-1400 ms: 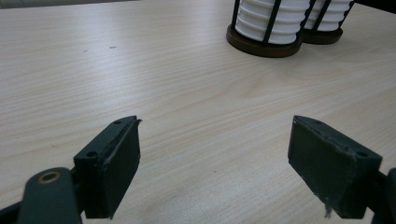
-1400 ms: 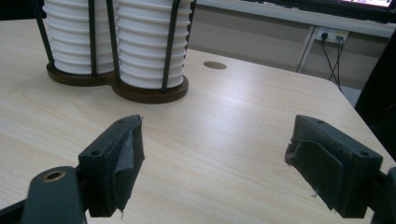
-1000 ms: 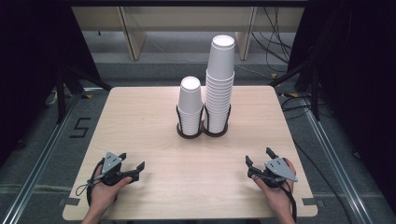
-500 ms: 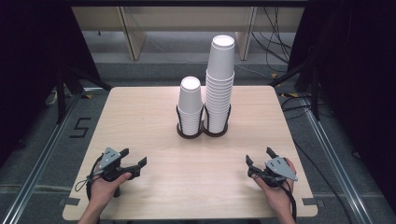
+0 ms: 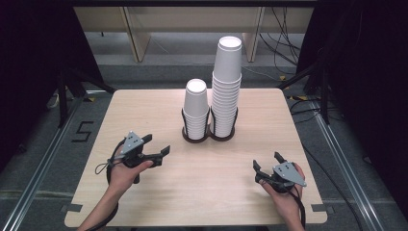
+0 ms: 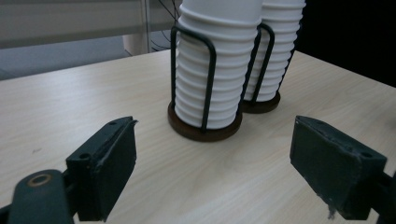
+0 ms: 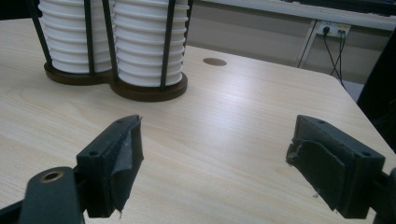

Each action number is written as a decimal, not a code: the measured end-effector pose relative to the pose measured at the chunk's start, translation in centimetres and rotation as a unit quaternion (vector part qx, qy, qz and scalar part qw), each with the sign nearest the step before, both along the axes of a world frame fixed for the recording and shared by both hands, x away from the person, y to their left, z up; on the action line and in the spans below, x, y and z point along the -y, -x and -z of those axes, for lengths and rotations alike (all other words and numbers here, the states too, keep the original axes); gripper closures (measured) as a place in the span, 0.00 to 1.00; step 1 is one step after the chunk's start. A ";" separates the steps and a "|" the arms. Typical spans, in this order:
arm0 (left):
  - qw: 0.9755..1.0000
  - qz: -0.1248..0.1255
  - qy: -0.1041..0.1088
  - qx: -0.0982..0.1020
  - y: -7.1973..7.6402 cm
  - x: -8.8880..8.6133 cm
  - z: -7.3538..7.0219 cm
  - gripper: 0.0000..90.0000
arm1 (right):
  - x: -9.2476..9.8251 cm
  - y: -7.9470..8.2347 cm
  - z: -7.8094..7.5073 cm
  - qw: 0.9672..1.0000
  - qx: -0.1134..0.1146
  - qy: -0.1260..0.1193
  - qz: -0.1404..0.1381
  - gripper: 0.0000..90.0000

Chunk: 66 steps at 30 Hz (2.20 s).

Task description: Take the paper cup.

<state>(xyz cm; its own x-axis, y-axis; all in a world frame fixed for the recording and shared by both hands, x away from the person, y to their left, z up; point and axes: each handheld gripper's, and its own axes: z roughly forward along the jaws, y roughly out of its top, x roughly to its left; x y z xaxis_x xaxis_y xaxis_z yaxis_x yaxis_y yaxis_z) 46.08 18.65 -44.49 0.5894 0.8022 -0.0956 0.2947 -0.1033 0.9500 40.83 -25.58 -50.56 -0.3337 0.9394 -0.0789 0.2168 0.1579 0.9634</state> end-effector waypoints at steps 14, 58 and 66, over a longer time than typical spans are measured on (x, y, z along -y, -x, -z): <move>0.999 0.025 0.000 0.028 -3.1 3.1 -3.3 0.16 | -0.1 0.2 0.0 1.000 0.002 0.007 0.010 0.20; 0.997 0.047 -0.018 0.058 -9.8 9.9 -12.2 0.02 | 0.0 0.1 0.0 1.000 0.004 0.008 0.004 0.20; 0.997 0.045 -0.025 0.056 -10.7 11.0 -13.1 0.02 | -0.1 0.0 -0.1 1.000 -0.007 0.002 -0.004 0.20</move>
